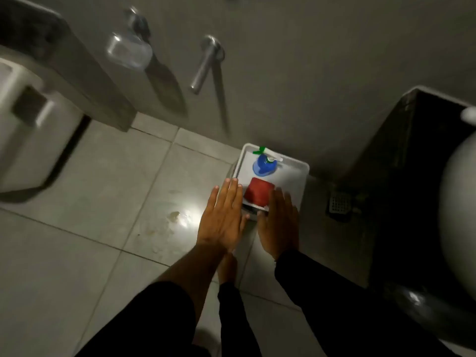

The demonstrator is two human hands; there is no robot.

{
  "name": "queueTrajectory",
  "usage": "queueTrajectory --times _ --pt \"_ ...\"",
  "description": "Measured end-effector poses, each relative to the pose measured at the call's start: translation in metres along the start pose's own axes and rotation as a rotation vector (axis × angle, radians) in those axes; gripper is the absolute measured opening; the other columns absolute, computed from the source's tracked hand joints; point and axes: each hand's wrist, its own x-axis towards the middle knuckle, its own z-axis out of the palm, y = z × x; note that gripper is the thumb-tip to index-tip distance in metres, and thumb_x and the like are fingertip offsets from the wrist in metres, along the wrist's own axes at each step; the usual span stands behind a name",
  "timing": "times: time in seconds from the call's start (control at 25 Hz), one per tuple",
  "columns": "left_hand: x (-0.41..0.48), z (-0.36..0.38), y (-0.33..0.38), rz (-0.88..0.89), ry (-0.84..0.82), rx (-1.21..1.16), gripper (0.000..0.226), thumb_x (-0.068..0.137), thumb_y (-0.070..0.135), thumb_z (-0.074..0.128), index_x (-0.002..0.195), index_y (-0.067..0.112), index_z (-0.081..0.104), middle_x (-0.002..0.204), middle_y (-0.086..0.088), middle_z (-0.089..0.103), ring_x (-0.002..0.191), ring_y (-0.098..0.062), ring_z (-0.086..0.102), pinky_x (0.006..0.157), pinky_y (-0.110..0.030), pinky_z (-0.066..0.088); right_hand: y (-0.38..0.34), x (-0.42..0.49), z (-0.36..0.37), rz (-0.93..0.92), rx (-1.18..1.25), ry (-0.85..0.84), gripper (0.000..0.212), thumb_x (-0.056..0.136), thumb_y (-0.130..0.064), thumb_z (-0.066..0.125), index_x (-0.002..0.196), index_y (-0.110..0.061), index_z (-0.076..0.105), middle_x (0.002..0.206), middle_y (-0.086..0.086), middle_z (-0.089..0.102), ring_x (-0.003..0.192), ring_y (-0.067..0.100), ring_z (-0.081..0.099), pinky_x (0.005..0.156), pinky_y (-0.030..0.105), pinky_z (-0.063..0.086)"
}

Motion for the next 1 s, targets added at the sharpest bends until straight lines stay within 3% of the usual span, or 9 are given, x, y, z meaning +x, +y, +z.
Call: queueTrajectory --times 0.08,0.12,0.24,0.44,0.6,0.68,0.76,0.88,1.0 --pt "0.049 0.042 0.004 -0.018 -0.128 -0.096 0.078 0.110 0.048 0.027 0.176 0.012 0.006 0.184 -0.014 0.003 0.172 -0.034 0.001 0.139 -0.047 -0.002 0.028 0.041 0.041 0.184 0.128 -0.054 0.065 0.109 -0.036 0.049 0.168 -0.018 0.029 0.175 0.011 0.035 0.162 0.034 0.033 0.132 0.056 0.030" --pt "0.074 0.060 0.005 -0.044 -0.135 -0.144 0.075 0.108 0.044 0.037 0.172 0.011 0.020 0.180 -0.014 0.021 0.169 -0.038 0.017 0.138 -0.047 0.013 0.041 0.065 0.060 0.277 0.194 -0.057 0.062 0.108 -0.036 0.051 0.165 -0.017 0.036 0.170 0.012 0.043 0.156 0.035 0.042 0.128 0.054 0.036" --pt "0.147 0.096 0.012 -0.094 -0.170 -0.259 0.057 0.098 0.032 0.060 0.150 0.011 0.047 0.149 -0.013 0.058 0.140 -0.035 0.055 0.115 -0.043 0.046 0.063 0.130 0.094 0.460 0.312 -0.113 0.063 0.104 -0.043 0.060 0.160 -0.018 0.043 0.159 0.015 0.053 0.143 0.040 0.054 0.120 0.054 0.046" --pt "0.236 0.155 0.027 -0.377 -0.274 -0.421 0.069 0.096 0.039 0.067 0.156 0.012 0.044 0.155 -0.015 0.052 0.145 -0.037 0.052 0.115 -0.049 0.048 0.094 0.210 0.154 0.510 0.404 -0.202 0.087 0.096 -0.047 0.073 0.165 -0.014 0.032 0.164 0.017 0.044 0.149 0.041 0.048 0.125 0.054 0.042" --pt "0.251 0.166 0.029 -0.448 -0.262 -0.633 0.065 0.093 0.044 0.070 0.148 0.014 0.051 0.135 -0.011 0.060 0.123 -0.030 0.061 0.092 -0.039 0.049 0.111 0.219 0.169 0.513 0.651 -0.066 0.056 0.094 -0.035 0.078 0.141 -0.009 0.062 0.144 0.016 0.068 0.130 0.035 0.066 0.103 0.033 0.052" --pt "0.243 0.154 0.026 -0.446 -0.211 -0.798 0.050 0.096 0.043 0.066 0.139 0.019 0.061 0.123 -0.005 0.067 0.107 -0.024 0.065 0.085 -0.035 0.047 0.112 0.213 0.163 0.541 0.841 -0.015 0.042 0.090 -0.017 0.081 0.129 -0.004 0.071 0.130 0.018 0.076 0.118 0.037 0.072 0.106 0.046 0.060" --pt "0.219 0.136 0.017 -0.417 -0.046 -0.912 0.040 0.096 0.037 0.064 0.134 0.024 0.068 0.122 0.000 0.071 0.111 -0.023 0.068 0.088 -0.032 0.049 0.098 0.197 0.146 0.541 1.054 0.005 0.033 0.084 -0.002 0.082 0.116 0.000 0.075 0.112 0.018 0.078 0.102 0.038 0.076 0.096 0.061 0.065" --pt "0.169 0.107 -0.011 -0.392 0.007 -1.165 0.041 0.096 0.017 0.066 0.136 0.018 0.069 0.115 0.004 0.067 0.100 -0.014 0.065 0.084 -0.022 0.049 0.066 0.158 0.109 0.384 1.038 0.012 0.032 0.069 -0.017 0.093 0.095 -0.024 0.075 0.102 0.003 0.079 0.093 0.023 0.081 0.066 0.024 0.067" --pt "0.097 0.089 -0.069 -0.450 -0.111 -1.595 0.046 0.094 -0.005 0.069 0.139 0.001 0.068 0.096 -0.004 0.072 0.077 -0.011 0.070 0.070 -0.014 0.059 0.013 0.111 0.095 0.204 1.163 -0.215 0.054 0.062 -0.017 0.089 0.110 -0.029 0.067 0.117 0.000 0.073 0.092 0.005 0.079 0.066 0.019 0.064"
